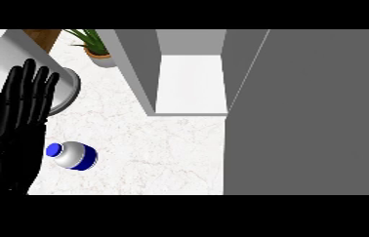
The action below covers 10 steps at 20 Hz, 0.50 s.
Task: Pick up the bottled water, place it into the cabinet and close the cabinet
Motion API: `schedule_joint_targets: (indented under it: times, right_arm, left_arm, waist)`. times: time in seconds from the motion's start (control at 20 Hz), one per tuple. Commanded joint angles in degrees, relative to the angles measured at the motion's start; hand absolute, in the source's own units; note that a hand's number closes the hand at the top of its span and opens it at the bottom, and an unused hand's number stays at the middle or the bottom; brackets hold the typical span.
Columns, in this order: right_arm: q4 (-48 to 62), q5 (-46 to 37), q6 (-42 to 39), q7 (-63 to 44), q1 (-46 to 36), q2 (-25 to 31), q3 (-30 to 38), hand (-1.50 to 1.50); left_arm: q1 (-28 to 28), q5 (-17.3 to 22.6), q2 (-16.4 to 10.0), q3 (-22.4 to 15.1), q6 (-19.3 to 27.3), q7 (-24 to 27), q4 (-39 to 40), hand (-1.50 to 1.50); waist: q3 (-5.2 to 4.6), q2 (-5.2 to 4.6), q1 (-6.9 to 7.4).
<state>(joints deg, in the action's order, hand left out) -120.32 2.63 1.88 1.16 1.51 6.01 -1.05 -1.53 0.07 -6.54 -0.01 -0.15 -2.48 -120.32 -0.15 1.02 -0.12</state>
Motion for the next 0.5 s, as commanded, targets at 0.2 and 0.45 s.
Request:
schedule_joint_targets:
  times: [0.2, 0.45]
  right_arm:
    - [-10.6, -0.7, 0.3, -5.0, 6.5, 0.0, -0.4, -1.5]
    - [-14.9, 7.0, -8.3, -10.0, 12.9, 1.4, -10.2, -1.5]
  left_arm:
    - [4.1, 14.6, -7.3, 18.0, -7.7, 5.6, 2.1, -1.5]
    - [7.2, 23.8, -5.2, 20.0, -7.0, -3.4, 4.3, -1.5]
  waist:
    - [0.08, -0.86, 0.26]
    - [0.07, -0.64, 0.28]
